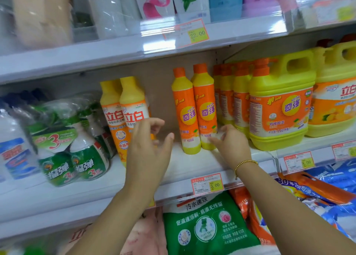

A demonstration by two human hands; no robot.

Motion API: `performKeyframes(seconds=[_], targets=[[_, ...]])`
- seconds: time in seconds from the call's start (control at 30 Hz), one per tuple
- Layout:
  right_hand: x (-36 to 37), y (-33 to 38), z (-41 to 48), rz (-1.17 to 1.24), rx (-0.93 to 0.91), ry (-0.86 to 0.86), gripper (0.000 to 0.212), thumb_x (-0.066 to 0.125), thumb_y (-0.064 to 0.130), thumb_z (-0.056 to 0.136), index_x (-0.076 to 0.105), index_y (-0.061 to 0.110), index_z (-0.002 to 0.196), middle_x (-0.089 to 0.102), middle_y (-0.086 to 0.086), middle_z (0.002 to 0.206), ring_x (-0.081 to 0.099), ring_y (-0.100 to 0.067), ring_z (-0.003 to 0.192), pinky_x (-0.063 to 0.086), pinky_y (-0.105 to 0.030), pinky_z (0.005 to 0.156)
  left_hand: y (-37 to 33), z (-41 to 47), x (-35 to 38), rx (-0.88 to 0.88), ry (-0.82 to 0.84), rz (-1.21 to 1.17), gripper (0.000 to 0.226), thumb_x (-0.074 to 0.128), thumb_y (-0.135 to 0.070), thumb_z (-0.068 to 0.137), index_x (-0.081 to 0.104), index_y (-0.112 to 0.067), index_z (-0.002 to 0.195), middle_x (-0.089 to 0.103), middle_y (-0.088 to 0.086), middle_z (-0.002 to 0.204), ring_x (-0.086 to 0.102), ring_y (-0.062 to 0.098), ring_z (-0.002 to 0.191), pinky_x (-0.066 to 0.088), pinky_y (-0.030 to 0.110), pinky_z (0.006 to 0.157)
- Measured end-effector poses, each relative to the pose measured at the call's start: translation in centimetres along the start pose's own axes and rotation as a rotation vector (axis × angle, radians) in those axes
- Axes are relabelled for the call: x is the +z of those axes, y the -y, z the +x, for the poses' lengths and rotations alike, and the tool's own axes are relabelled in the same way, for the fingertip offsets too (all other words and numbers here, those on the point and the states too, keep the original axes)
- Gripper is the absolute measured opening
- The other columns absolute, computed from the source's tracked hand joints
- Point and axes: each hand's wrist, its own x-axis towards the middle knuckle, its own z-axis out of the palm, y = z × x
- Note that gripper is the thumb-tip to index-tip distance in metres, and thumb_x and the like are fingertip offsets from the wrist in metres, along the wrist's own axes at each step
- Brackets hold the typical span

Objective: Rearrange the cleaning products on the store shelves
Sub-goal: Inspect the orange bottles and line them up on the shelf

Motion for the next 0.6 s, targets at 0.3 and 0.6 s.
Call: performKeyframes(seconds=[0.3,0.6], targets=[[1.2,5.4,-5.7,0.501,0.068,-0.067,0.013,0.067,0.022,0.085,0.067,0.010,0.089,0.061,-0.003,0.094,0.056,-0.015,0.080,0.040,-0.017,0.065,4.2,2.7,-1.9,-0.520,0.134,-0.041,0.055,0.078,-0.025,0.077,0.050,-0.011,0.122,0.062,0.007,0.121,0.060,0.026,0.107,0.045,0.031,0.085],[1.5,8.5,-13.5,0.282,-0.367,0.255,0.064,0.074,0.032,0.079,0.046,0.026,0.136,0.054,0.006,0.126,0.055,-0.009,0.102,0.047,-0.025,0.086,1.9,-1.9,-7.2,-0.294,0.148,-0.040,0.051,0.083,-0.010,0.069,0.048,-0.032,0.098,0.059,-0.019,0.092,0.059,0.001,0.083,0.050,0.026,0.076]])
